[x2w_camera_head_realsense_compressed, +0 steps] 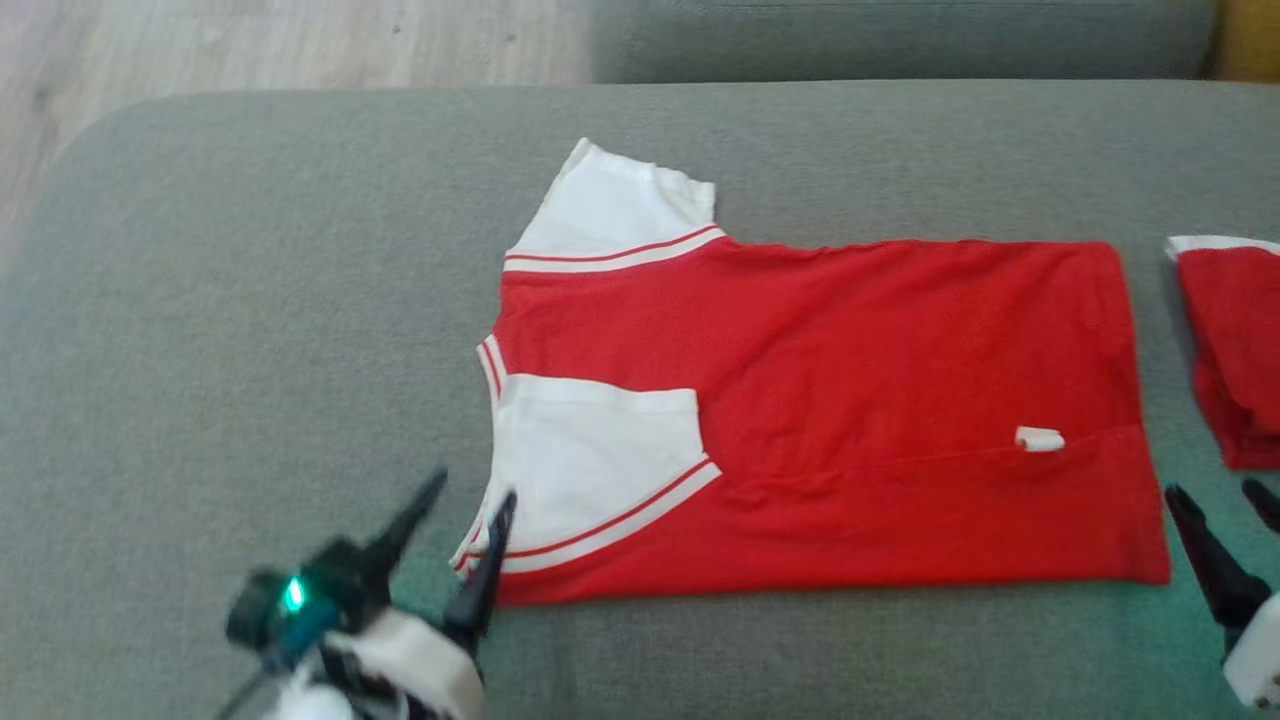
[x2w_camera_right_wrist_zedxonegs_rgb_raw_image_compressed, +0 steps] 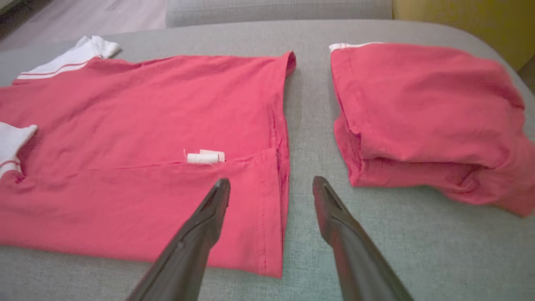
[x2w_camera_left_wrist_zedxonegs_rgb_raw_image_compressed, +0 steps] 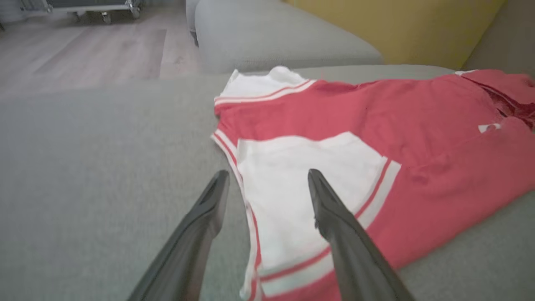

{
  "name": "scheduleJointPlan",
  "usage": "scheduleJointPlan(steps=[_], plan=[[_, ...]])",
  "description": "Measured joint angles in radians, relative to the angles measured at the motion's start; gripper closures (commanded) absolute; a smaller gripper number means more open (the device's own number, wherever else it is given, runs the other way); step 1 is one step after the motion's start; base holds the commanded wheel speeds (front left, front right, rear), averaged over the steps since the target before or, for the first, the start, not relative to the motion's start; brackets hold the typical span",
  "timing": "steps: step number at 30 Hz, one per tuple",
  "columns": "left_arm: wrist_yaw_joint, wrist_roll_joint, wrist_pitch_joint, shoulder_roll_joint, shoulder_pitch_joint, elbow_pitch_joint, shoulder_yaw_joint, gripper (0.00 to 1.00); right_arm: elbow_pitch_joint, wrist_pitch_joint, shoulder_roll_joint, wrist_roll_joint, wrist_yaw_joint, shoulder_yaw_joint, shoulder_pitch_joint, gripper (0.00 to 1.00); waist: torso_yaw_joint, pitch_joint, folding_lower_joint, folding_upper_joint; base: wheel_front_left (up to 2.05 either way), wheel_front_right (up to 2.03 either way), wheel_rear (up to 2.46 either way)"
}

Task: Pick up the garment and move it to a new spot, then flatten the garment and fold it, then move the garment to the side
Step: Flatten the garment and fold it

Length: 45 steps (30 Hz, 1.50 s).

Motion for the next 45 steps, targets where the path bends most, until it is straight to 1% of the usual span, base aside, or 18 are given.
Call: scheduleJointPlan(steps=[2,4,6,9,14,17,19,21,25,29,32,38,42,45], plan=[[-0.002,0.001,0.042,0.025,-0.036,-0.049,0.002,0.00,-0.014,0.000,0.006,-0.010,0.000,0.001,-0.013,0.00,-0.010,-0.007,0.0000,0.0000,0.00,0.00,0.00],[-0.020,0.010,0.090,0.059,-0.088,-0.077,0.004,0.00,-0.022,-0.003,0.016,-0.018,0.000,0.004,-0.024,0.00,-0.021,-0.013,-0.0001,0.0000,0.00,0.00,0.00],[-0.038,0.013,0.144,0.090,-0.147,-0.081,0.009,0.00,-0.024,-0.008,0.025,-0.025,0.000,0.011,-0.038,0.00,-0.034,-0.015,0.0000,0.0000,0.00,0.00,0.00],[-0.067,-0.015,0.210,0.114,-0.246,-0.072,0.012,0.00,-0.027,-0.020,0.028,-0.026,0.000,0.026,-0.057,0.00,-0.055,-0.010,-0.0002,0.0000,0.00,0.00,0.00],[-0.095,-0.079,0.311,0.144,-0.451,0.018,0.001,0.00,-0.045,-0.038,0.029,-0.033,0.000,0.045,-0.106,0.00,-0.083,0.044,0.0000,0.0000,0.00,0.00,0.00],[-0.095,-0.120,0.357,0.162,-0.585,0.100,-0.023,0.00,-0.056,-0.043,0.028,-0.042,0.000,0.063,-0.156,0.00,-0.102,0.088,0.0001,0.0000,0.00,0.00,0.00],[-0.096,-0.153,0.384,0.173,-0.665,0.148,-0.058,0.00,-0.059,-0.046,0.027,-0.042,0.000,0.076,-0.186,0.00,-0.117,0.119,0.0001,0.0000,0.00,0.00,0.00],[-0.101,-0.188,0.398,0.184,-0.739,0.192,-0.095,0.00,-0.062,-0.046,0.027,-0.042,0.000,0.086,-0.212,0.00,-0.132,0.151,0.0001,0.0000,0.00,0.00,0.00],[-0.103,-0.221,0.431,0.201,-0.881,0.284,-0.161,0.00,-0.066,-0.046,0.026,-0.042,0.000,0.110,-0.254,0.00,-0.162,0.217,0.0002,0.0000,0.00,0.00,0.00],[-0.103,-0.278,0.487,0.202,-0.982,0.358,-0.219,0.00,-0.067,-0.056,0.026,-0.042,0.000,0.129,-0.293,0.00,-0.190,0.277,0.0003,-0.0001,0.00,0.00,0.00],[-0.103,-0.328,0.509,0.205,-1.028,0.405,-0.243,0.00,-0.067,-0.061,0.026,-0.049,0.000,0.145,-0.313,0.00,-0.210,0.315,0.0002,-0.0001,0.00,0.00,0.00],[-0.103,-0.355,0.528,0.243,-1.125,0.486,-0.287,0.00,-0.065,-0.082,0.028,-0.050,0.000,0.167,-0.349,0.00,-0.252,0.379,0.0001,-0.0001,0.00,0.00,0.00],[-0.103,-0.370,0.535,0.264,-1.162,0.511,-0.314,0.00,-0.054,-0.095,0.031,-0.050,0.000,0.171,-0.368,0.00,-0.279,0.411,0.0000,-0.0001,0.00,0.00,0.00],[-0.103,-0.391,0.534,0.269,-1.167,0.515,-0.339,0.00,-0.040,-0.100,0.035,-0.050,0.000,0.172,-0.368,0.00,-0.293,0.431,0.0000,-0.0001,0.00,0.00,0.00]])
